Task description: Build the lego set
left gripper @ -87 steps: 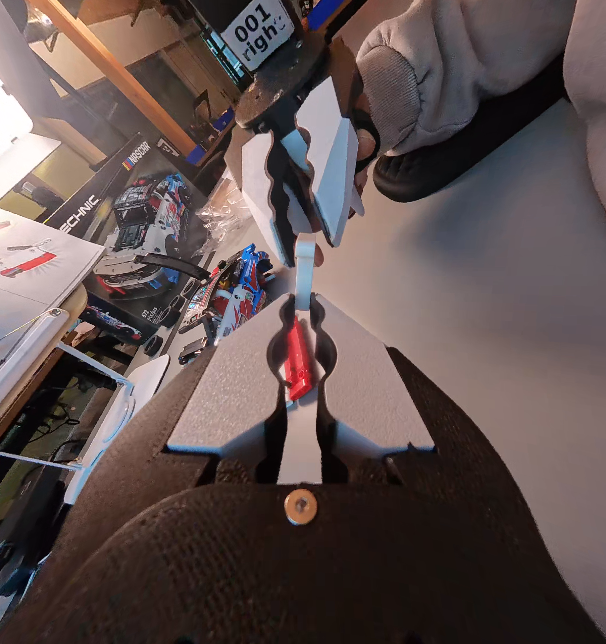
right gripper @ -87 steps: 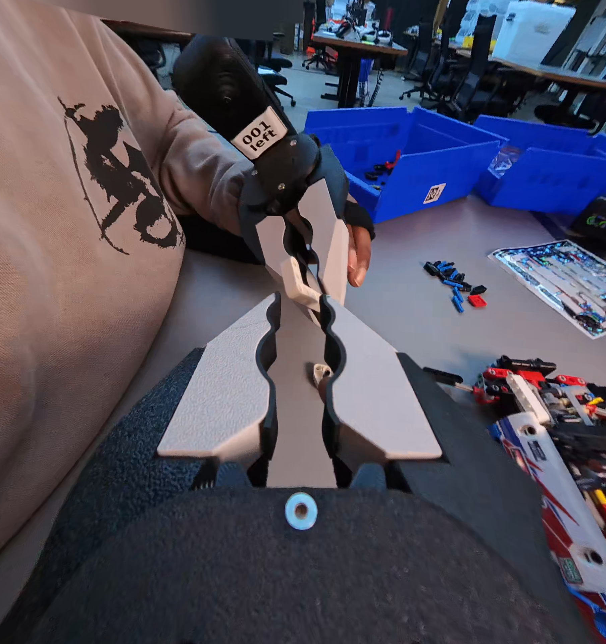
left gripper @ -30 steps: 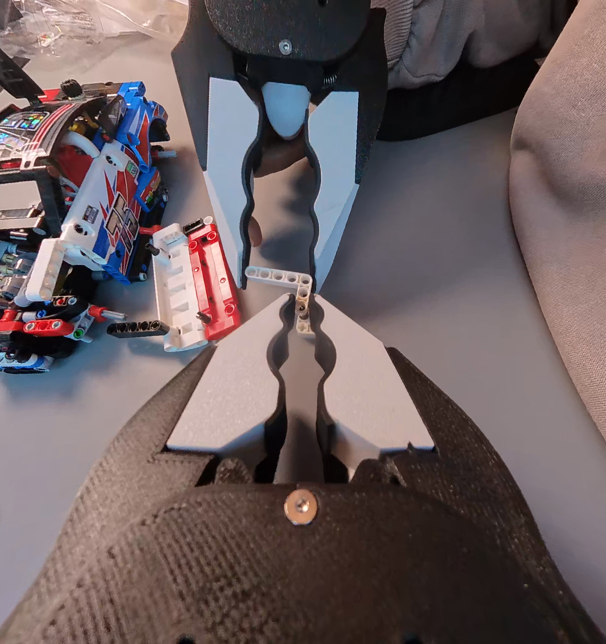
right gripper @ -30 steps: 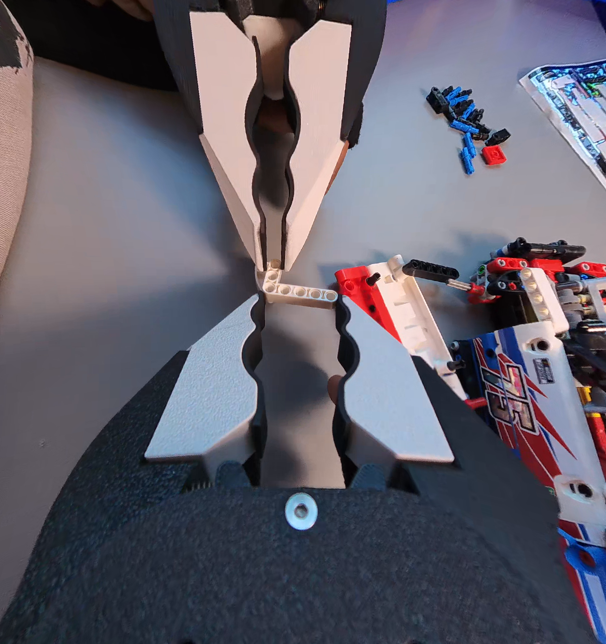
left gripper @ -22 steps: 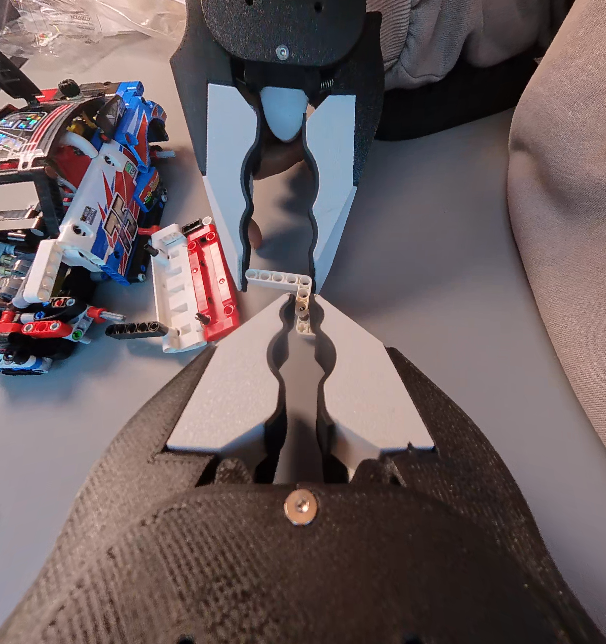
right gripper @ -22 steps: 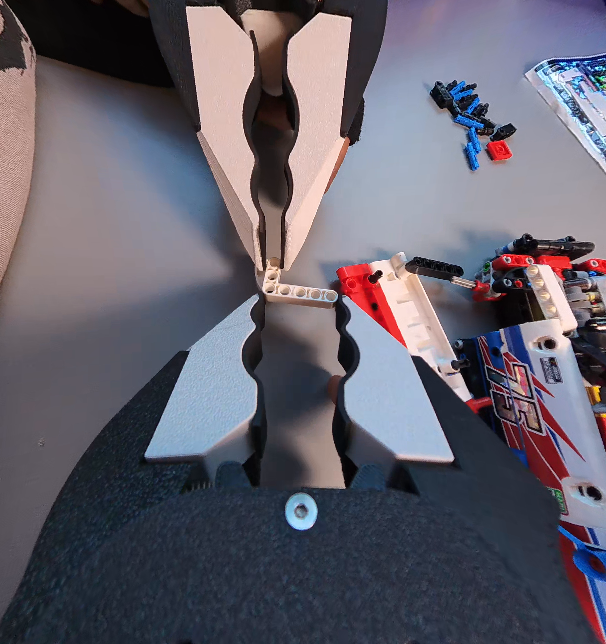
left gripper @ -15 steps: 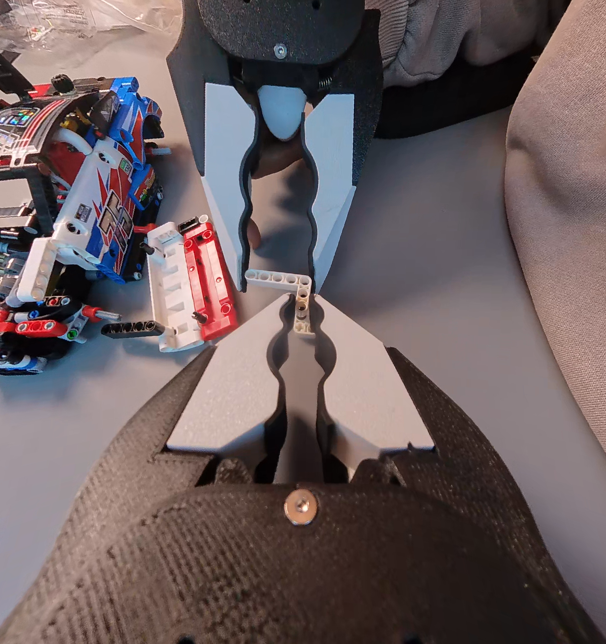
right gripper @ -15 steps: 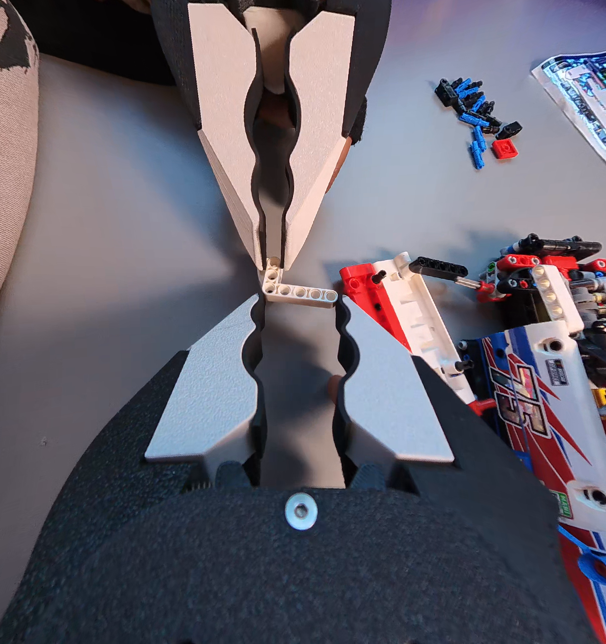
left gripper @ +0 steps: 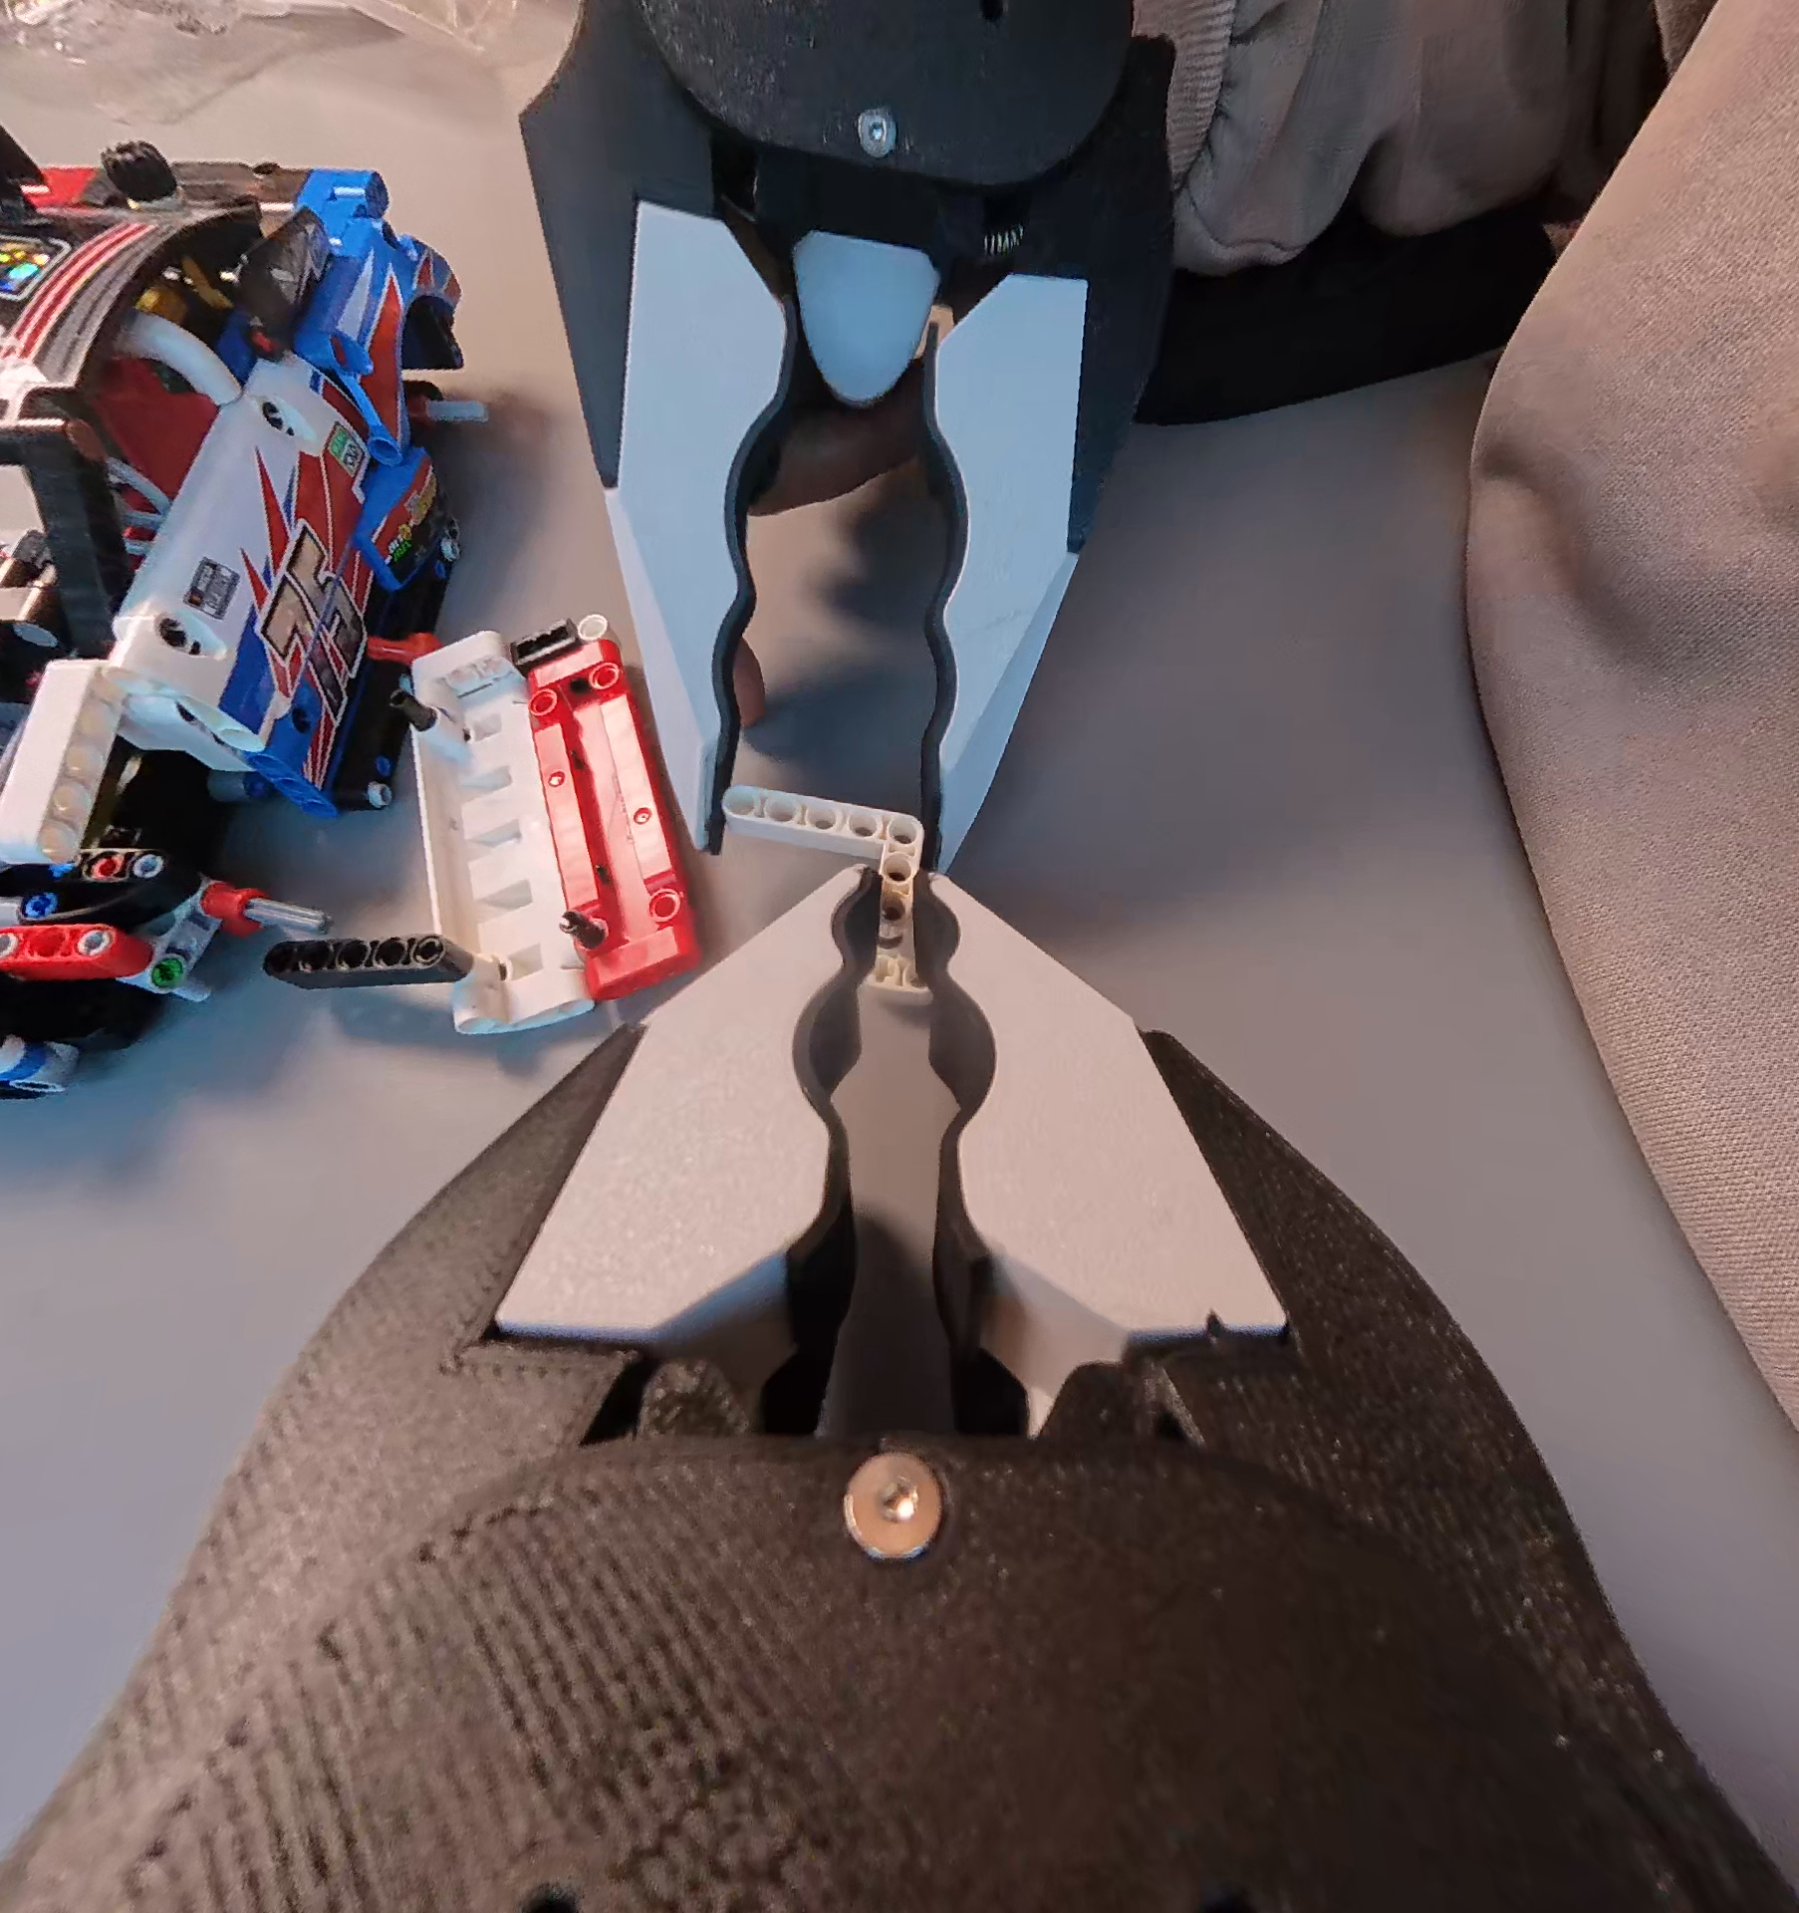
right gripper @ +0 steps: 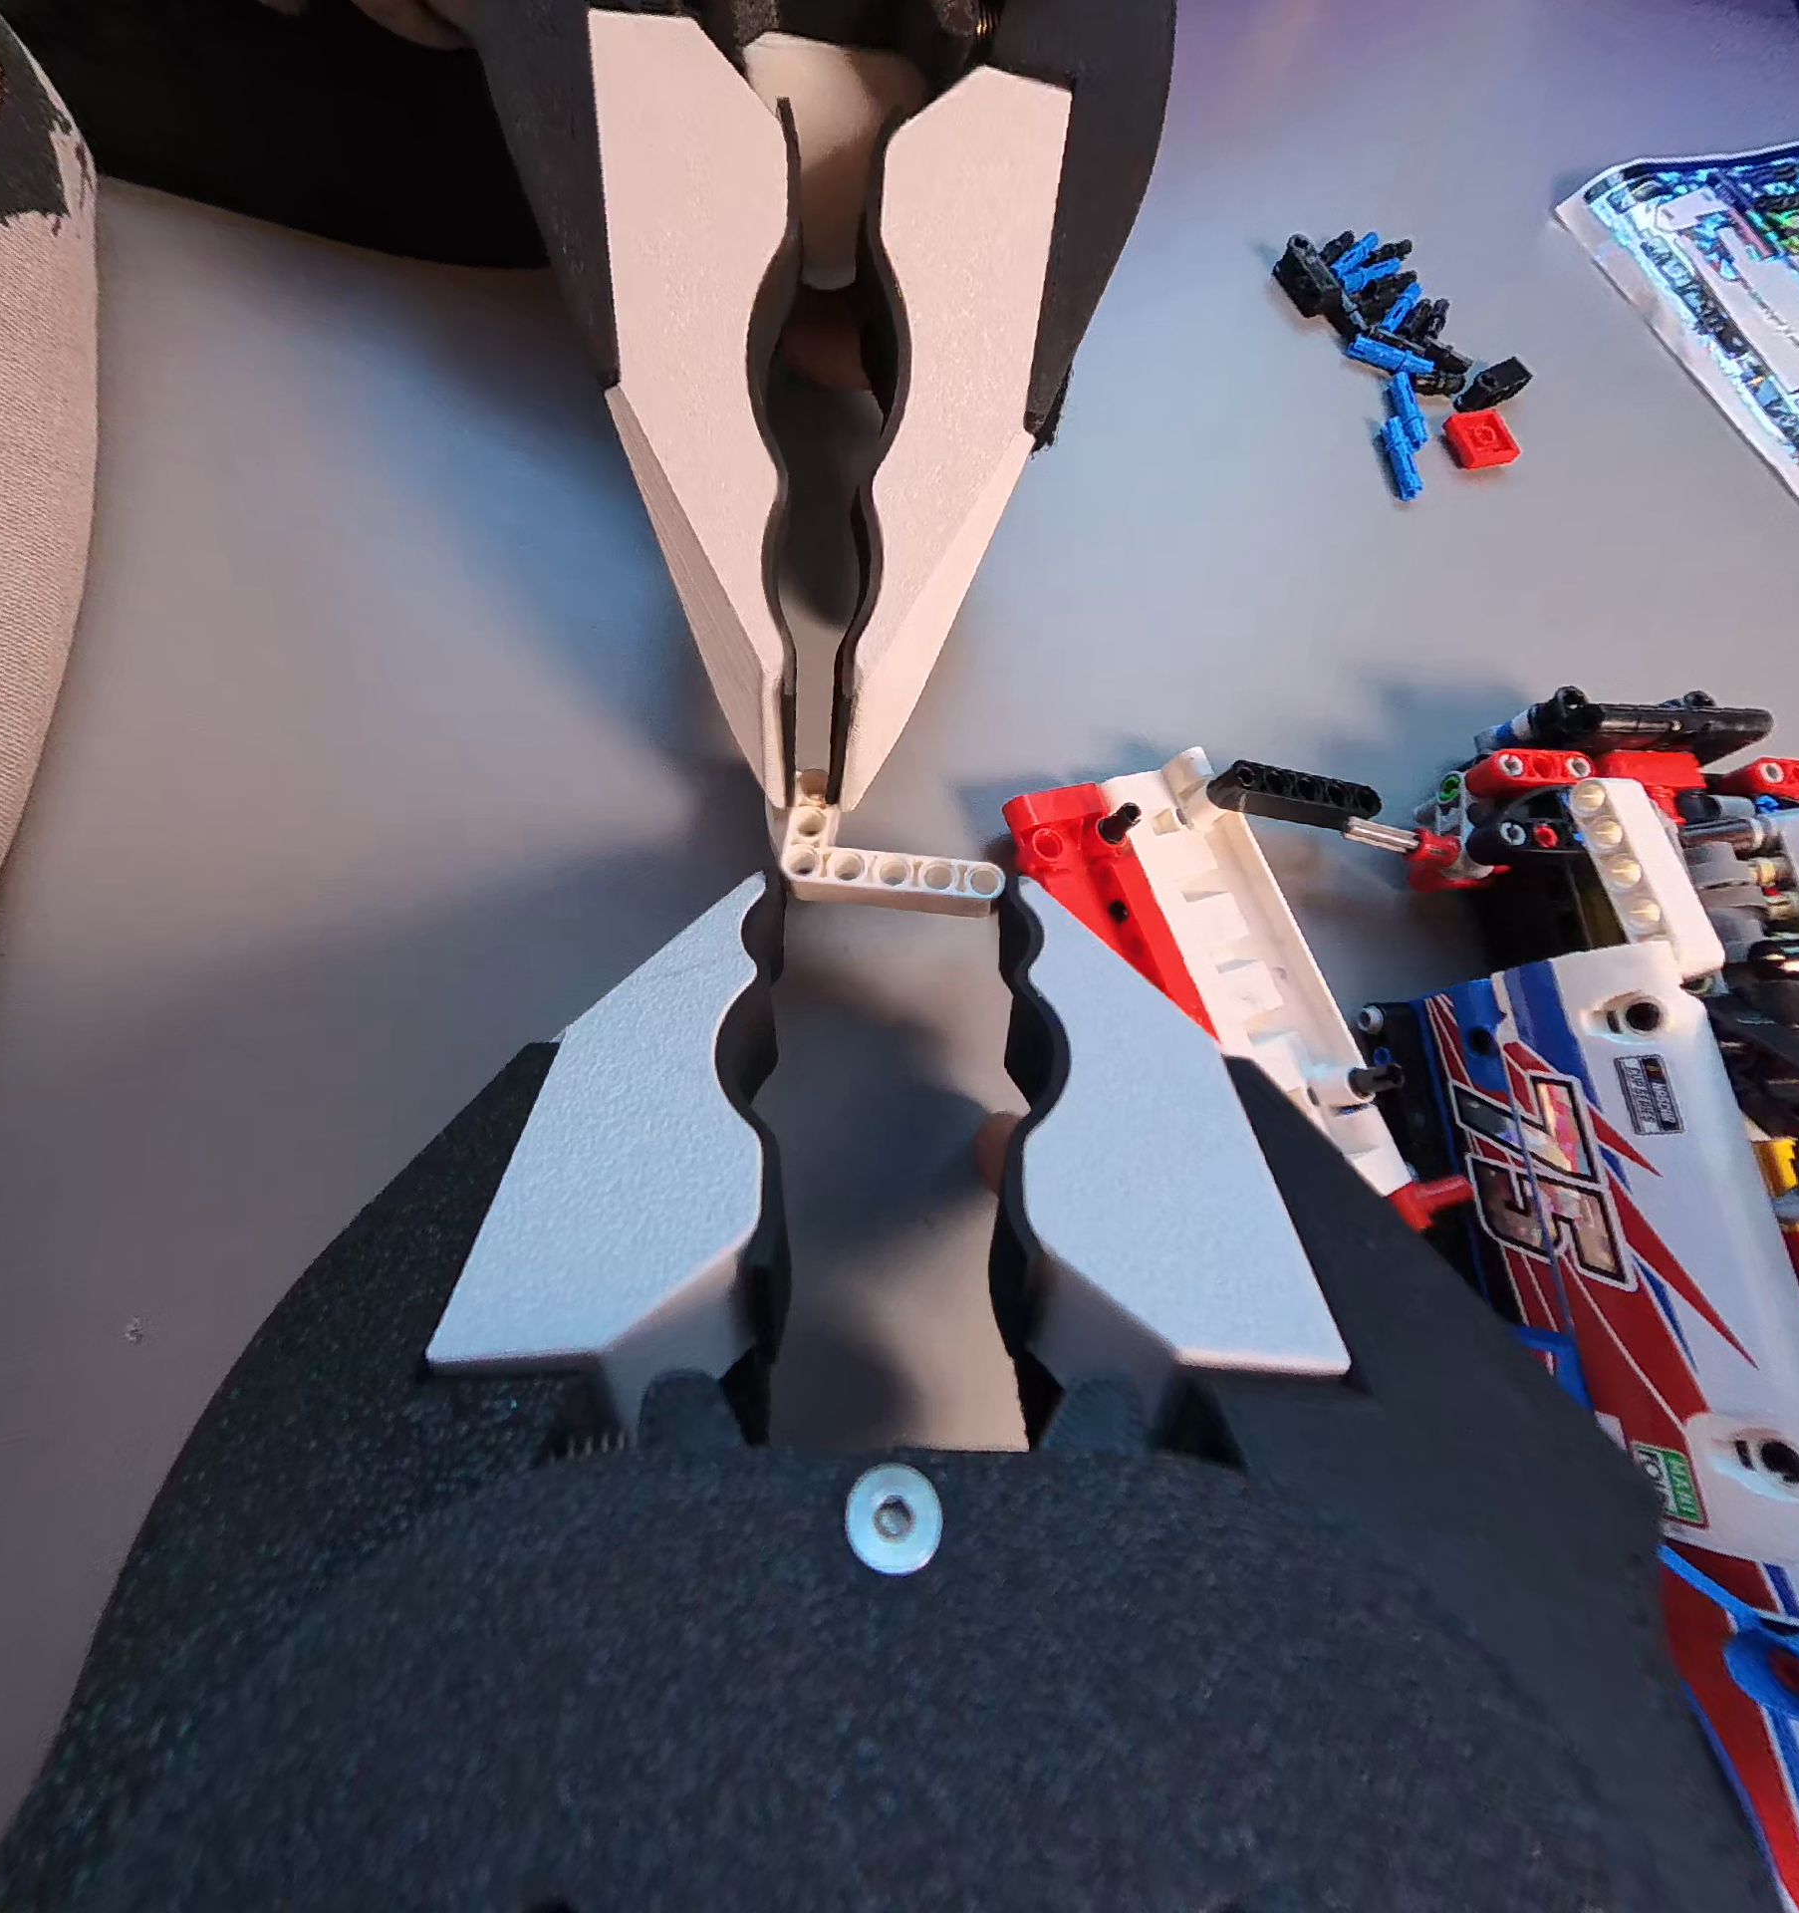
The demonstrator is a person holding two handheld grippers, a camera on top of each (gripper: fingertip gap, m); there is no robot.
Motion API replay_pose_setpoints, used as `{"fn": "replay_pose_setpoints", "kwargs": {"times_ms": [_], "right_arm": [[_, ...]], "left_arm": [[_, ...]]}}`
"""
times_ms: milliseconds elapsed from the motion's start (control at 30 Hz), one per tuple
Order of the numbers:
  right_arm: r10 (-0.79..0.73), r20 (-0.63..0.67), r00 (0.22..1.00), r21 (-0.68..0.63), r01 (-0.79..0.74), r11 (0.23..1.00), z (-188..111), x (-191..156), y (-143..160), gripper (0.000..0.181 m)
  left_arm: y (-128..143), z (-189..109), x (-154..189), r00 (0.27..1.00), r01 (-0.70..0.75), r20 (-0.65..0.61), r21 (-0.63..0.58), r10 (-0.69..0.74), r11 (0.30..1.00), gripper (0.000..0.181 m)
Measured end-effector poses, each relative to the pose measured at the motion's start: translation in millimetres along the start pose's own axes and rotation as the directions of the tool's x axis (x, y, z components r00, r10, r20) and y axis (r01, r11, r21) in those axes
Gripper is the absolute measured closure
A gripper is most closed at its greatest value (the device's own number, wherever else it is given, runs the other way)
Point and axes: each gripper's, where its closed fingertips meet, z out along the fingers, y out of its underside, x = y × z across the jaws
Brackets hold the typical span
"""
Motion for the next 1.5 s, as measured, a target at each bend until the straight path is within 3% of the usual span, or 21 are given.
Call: {"fn": "replay_pose_setpoints", "kwargs": {"times_ms": [133,333,467,600,700,867,1033,1200,1500], "right_arm": [[0.011,0.006,1.0,0.026,-0.011,1.0,-1.4,-0.2,-4.5,0.138],[-0.004,0.006,1.0,0.015,0.004,1.0,2.1,-3.6,-2.9,0.152],[0.015,0.019,1.0,0.019,-0.016,1.0,1.0,-3.6,-3.7,0.146],[0.109,0.076,0.991,-0.013,-0.108,0.994,-4.0,-4.2,1.7,0.126],[0.129,0.074,0.989,-0.022,-0.128,0.992,-3.4,-4.9,1.0,0.125],[0.103,0.029,0.994,-0.048,-0.101,0.994,3.3,-3.4,0.1,0.142],[0.091,0.013,0.996,-0.053,-0.09,0.995,3.6,-2.9,-0.4,0.143],[0.058,-0.024,0.998,-0.074,-0.06,0.995,4.1,-1.5,-1.1,0.143],[0.045,-0.038,0.998,-0.079,-0.048,0.996,5.2,-3.1,-2.9,0.143]], "left_arm": [[-1.0,0.3,-0.6,1.0,0.002,-0.011,0.004,-0.002,1.0,0.178],[-1.0,0.4,-1.1,1.0,-0.011,-0.009,0.003,0.011,1.0,0.181],[-0.8,-0.1,0.3,1.0,-0.019,-0.013,0.004,0.019,1.0,0.181],[-0.4,-0.4,3.6,0.998,-0.064,-0.008,0.002,0.064,0.998,0.181],[-0.3,-0.4,4.5,0.997,-0.082,-0.001,0.001,0.082,0.997,0.181],[-0.2,-0.7,5.0,0.996,-0.091,-0.002,0.002,0.091,0.996,0.181],[-0.4,-1.6,4.0,0.997,-0.071,0.007,0.005,0.071,0.997,0.181],[-0.2,-4.5,1.5,1.0,-0.002,-0.008,0.01,0.002,1.0,0.167],[8.2,1.3,2.5,1.0,-0.021,-0.018,-0.053,0.02,0.998,0.175]]}}
